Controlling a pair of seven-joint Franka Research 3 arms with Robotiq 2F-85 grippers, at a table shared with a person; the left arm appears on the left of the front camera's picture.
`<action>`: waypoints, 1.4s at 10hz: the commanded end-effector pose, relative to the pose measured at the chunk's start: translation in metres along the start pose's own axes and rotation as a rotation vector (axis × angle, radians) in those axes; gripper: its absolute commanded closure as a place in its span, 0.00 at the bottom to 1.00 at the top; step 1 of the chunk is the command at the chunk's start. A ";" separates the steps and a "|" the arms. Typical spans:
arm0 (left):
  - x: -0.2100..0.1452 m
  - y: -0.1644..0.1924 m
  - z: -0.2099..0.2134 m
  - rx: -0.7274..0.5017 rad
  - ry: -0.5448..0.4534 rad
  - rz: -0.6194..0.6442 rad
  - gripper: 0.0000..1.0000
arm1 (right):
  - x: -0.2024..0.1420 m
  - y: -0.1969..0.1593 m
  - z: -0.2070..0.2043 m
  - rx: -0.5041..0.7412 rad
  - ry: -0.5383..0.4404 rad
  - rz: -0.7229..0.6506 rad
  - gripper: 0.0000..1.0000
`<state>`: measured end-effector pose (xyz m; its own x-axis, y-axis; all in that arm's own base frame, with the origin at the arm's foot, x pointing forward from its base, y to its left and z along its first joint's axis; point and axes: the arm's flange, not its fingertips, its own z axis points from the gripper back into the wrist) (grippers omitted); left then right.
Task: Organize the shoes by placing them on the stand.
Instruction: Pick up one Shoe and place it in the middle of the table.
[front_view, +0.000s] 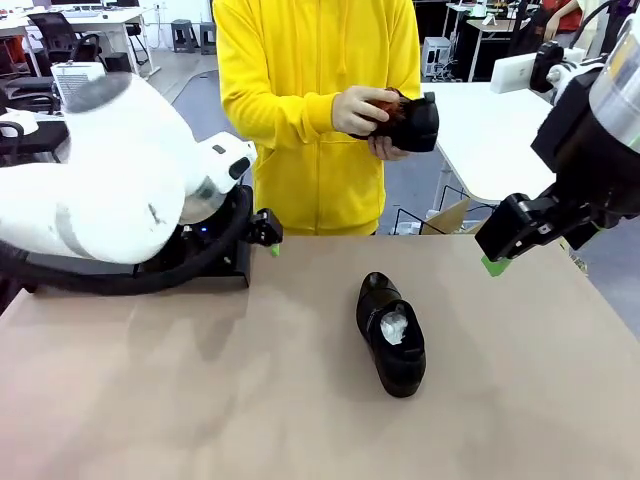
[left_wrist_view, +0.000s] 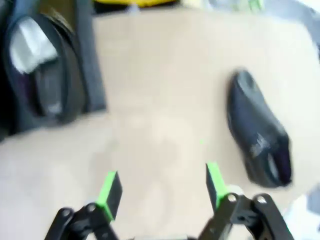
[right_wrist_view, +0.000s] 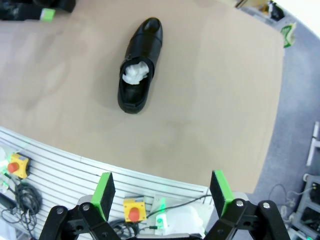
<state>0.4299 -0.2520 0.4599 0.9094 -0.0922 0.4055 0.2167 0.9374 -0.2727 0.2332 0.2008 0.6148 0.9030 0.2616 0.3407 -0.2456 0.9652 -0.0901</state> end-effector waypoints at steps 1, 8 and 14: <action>-0.016 0.056 0.074 0.027 0.134 -0.052 0.14 | 0.002 -0.003 0.002 0.010 0.000 0.014 0.00; -0.033 0.074 0.110 -0.037 0.223 -0.030 0.14 | 0.000 0.000 0.000 0.000 0.000 0.000 0.00; -0.033 0.074 0.110 -0.037 0.223 -0.030 0.14 | 0.043 0.102 -0.082 -0.126 0.399 0.324 0.00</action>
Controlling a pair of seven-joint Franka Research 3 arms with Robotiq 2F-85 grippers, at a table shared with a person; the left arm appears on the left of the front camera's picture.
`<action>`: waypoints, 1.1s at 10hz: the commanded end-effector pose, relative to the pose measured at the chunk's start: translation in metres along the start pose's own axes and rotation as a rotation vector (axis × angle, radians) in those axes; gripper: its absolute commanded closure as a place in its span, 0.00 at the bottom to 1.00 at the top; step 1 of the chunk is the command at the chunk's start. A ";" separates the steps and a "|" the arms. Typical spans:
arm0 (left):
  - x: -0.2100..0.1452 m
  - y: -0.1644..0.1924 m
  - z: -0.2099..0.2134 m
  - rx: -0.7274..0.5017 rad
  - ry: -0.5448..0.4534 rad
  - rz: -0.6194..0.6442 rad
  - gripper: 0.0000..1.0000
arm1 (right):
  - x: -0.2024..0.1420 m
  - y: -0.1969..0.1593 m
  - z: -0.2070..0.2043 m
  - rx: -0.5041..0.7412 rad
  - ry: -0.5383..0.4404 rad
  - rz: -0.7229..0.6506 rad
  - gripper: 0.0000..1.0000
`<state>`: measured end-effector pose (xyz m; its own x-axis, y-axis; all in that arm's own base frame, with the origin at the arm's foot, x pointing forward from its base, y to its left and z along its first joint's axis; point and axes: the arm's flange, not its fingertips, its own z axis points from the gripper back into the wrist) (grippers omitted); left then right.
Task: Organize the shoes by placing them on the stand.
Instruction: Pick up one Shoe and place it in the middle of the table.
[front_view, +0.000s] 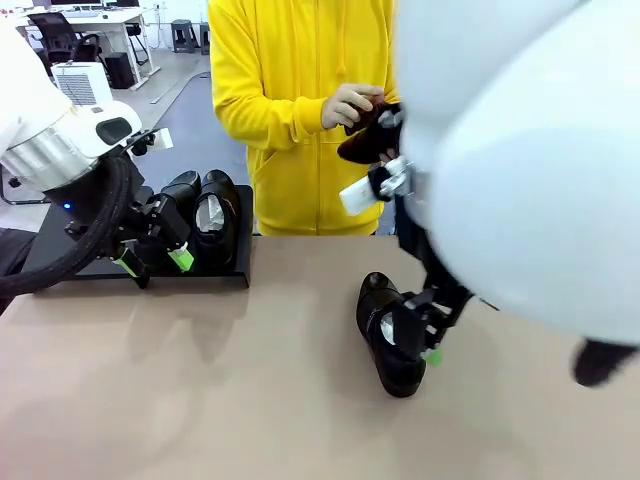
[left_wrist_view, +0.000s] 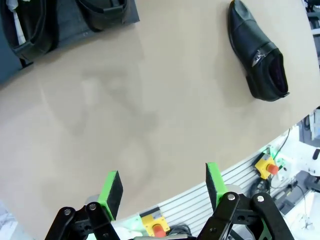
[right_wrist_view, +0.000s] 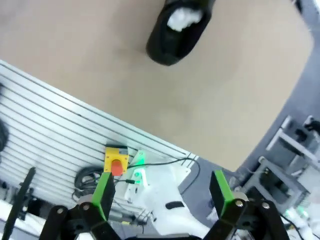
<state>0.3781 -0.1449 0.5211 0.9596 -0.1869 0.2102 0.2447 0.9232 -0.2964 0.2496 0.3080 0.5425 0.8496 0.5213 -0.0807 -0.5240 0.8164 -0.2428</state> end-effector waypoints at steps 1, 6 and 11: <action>-0.002 0.002 0.002 -0.003 0.001 -0.010 0.14 | 0.041 -0.022 -0.019 0.042 -0.014 -0.042 0.00; -0.002 0.002 0.002 -0.003 0.001 -0.010 0.14 | 0.075 -0.058 -0.055 0.155 -0.144 -0.128 0.00; -0.002 0.002 0.002 -0.003 0.001 -0.010 0.14 | 0.083 -0.081 -0.082 0.202 -0.194 -0.248 0.00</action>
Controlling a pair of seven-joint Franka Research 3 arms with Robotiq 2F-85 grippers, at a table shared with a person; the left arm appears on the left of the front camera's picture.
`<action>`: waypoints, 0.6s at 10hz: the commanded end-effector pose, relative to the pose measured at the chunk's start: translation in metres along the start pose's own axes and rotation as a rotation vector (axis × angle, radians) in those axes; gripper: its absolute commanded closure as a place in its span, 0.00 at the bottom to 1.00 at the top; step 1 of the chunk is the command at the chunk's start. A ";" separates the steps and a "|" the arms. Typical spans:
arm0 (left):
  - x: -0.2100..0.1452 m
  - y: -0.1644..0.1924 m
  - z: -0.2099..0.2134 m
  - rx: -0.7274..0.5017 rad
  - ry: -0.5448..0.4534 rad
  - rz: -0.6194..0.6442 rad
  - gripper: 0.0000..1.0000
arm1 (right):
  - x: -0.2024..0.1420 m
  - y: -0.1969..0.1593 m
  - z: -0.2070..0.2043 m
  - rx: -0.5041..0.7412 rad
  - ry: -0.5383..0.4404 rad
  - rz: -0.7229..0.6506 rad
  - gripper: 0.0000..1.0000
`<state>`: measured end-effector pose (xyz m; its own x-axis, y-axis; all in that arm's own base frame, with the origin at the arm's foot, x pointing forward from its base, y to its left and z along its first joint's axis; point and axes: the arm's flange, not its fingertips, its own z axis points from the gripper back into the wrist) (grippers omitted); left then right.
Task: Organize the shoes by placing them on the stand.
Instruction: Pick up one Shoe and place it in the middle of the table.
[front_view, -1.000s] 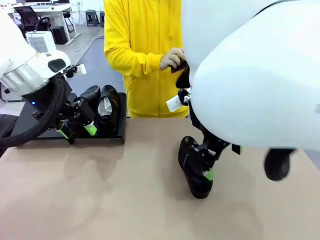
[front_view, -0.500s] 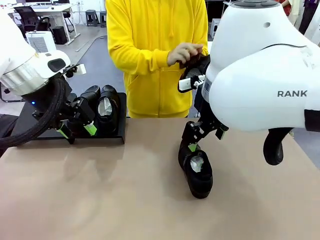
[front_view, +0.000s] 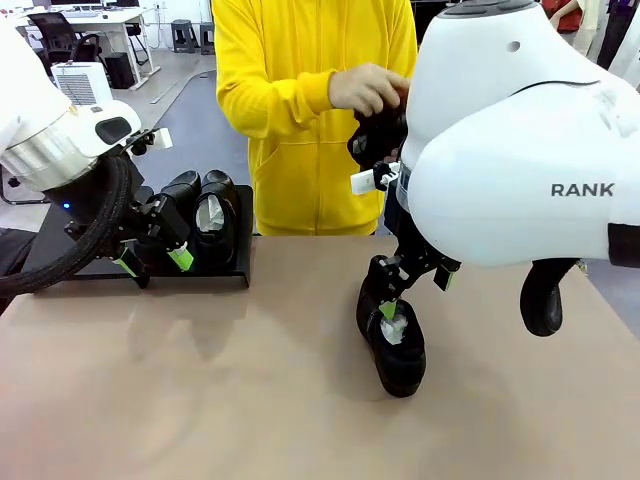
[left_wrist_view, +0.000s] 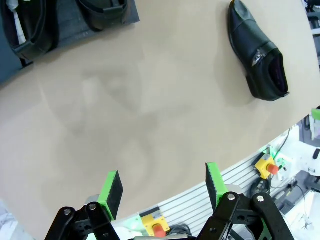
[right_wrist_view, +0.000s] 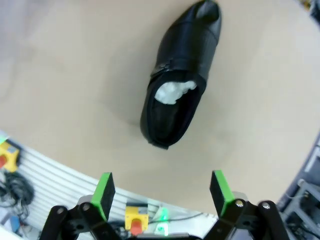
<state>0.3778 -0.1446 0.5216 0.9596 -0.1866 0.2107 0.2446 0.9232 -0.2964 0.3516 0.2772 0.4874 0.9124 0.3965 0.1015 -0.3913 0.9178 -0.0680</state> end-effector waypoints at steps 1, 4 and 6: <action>-0.001 0.002 0.002 -0.003 0.001 -0.010 0.14 | 0.014 -0.038 -0.029 0.030 -0.067 -0.160 0.00; -0.001 0.002 0.002 -0.003 0.001 -0.010 0.14 | 0.018 -0.086 -0.069 0.047 -0.119 -0.263 0.00; -0.001 0.002 0.002 -0.003 0.001 -0.010 0.14 | 0.020 -0.103 -0.090 0.077 -0.142 -0.312 0.00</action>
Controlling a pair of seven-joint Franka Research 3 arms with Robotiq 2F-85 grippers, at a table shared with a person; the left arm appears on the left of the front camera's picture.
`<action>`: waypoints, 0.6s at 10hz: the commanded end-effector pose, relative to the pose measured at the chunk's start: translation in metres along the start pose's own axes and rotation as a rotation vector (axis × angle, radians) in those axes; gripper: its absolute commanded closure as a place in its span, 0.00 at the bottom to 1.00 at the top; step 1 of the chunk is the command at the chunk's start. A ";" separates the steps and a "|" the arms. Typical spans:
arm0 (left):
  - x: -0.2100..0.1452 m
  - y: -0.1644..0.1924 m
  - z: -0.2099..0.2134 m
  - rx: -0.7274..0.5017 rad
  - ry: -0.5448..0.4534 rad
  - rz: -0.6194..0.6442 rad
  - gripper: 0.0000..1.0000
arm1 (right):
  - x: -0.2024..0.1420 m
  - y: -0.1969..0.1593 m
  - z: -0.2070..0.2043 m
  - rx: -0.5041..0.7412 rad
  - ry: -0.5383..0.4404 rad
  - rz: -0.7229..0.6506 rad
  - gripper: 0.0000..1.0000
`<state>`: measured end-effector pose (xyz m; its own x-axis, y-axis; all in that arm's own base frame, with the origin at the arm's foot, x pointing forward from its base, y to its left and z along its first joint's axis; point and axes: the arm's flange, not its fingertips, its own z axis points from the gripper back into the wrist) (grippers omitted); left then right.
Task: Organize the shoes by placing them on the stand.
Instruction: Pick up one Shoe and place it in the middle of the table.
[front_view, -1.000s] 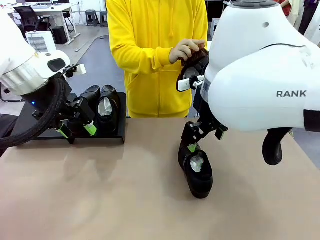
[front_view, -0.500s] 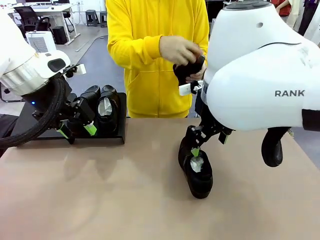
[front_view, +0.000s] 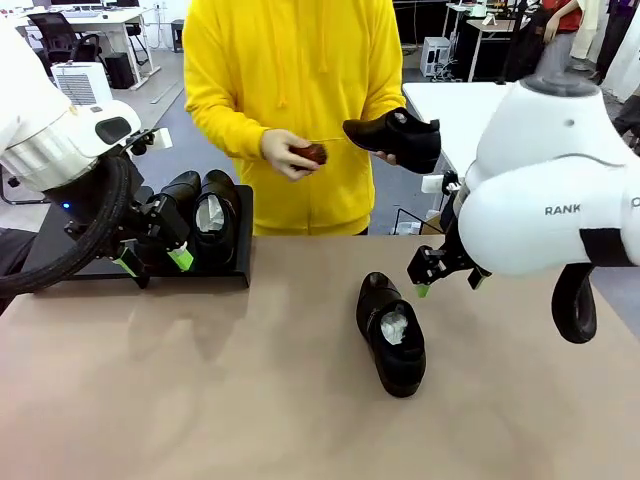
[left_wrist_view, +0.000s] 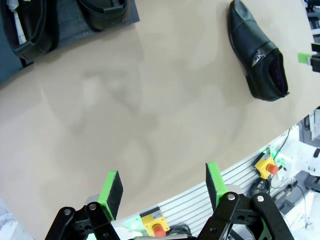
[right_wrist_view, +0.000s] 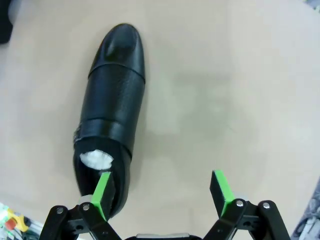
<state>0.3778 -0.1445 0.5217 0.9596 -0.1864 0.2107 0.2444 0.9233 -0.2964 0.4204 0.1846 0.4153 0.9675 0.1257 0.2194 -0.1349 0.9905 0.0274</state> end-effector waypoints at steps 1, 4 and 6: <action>-0.001 0.001 0.002 -0.003 0.001 -0.010 0.14 | -0.001 0.000 -0.014 0.043 -0.016 -0.049 0.00; -0.001 0.001 0.002 -0.003 0.001 -0.010 0.14 | -0.009 0.004 -0.020 0.070 0.032 -0.060 0.00; -0.001 0.001 0.002 -0.003 0.001 -0.010 0.14 | -0.005 0.006 -0.041 0.070 0.100 -0.061 0.00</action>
<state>0.3778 -0.1445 0.5217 0.9596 -0.1865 0.2106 0.2444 0.9232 -0.2964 0.4181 0.1895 0.3821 0.9858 0.0730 0.1513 -0.0877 0.9918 0.0931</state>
